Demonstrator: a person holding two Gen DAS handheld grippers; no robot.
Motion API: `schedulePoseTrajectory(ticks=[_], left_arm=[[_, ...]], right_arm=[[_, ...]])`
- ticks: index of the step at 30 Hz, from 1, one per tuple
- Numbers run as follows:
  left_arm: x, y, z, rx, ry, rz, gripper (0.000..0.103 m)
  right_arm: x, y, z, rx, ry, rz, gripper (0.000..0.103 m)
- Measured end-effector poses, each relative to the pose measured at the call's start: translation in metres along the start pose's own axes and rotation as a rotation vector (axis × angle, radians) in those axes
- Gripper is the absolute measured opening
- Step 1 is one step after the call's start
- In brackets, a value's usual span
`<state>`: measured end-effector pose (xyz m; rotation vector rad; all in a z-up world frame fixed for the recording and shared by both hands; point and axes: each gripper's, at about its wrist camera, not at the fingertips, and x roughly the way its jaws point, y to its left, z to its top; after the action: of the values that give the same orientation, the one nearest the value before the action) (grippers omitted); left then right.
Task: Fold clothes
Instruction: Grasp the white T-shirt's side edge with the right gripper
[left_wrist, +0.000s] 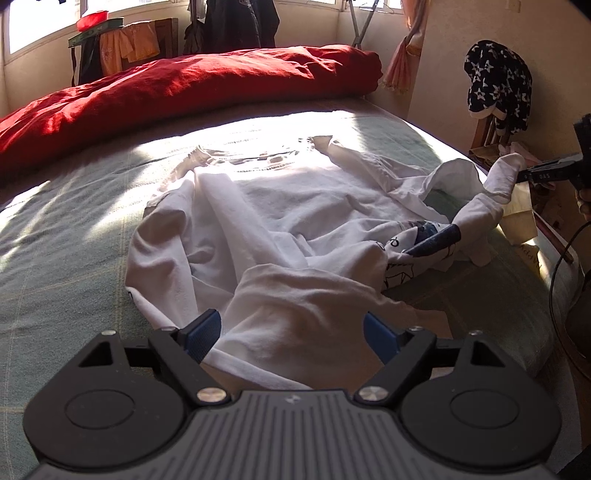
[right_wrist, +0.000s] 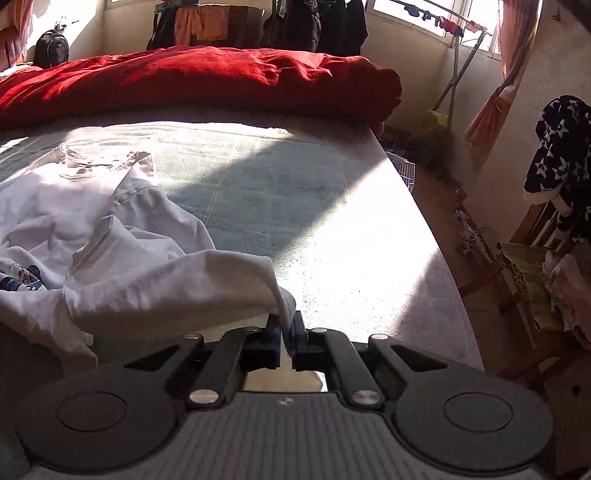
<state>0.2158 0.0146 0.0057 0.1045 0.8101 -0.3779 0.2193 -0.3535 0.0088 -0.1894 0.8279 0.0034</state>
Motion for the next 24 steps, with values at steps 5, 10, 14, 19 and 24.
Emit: schedulePoseTrajectory(ticks=[5, 10, 14, 19, 24], left_arm=[[0.0, 0.007, 0.01, -0.007, -0.009, 0.031, 0.085], [0.003, 0.016, 0.023, -0.013, -0.023, 0.058, 0.085], [0.008, 0.023, 0.036, -0.021, -0.035, 0.082, 0.085], [0.019, 0.03, 0.05, -0.035, -0.045, 0.1, 0.085], [0.031, 0.031, 0.06, -0.033, -0.037, 0.1, 0.085]], right_arm=[[0.027, -0.033, 0.031, -0.038, 0.038, -0.146, 0.005], [0.055, -0.054, 0.055, -0.076, 0.068, -0.241, 0.005], [0.074, -0.07, 0.07, -0.096, 0.083, -0.32, 0.005], [0.093, -0.099, 0.092, -0.076, 0.085, -0.383, 0.005], [0.117, -0.119, 0.106, -0.072, 0.112, -0.43, 0.004]])
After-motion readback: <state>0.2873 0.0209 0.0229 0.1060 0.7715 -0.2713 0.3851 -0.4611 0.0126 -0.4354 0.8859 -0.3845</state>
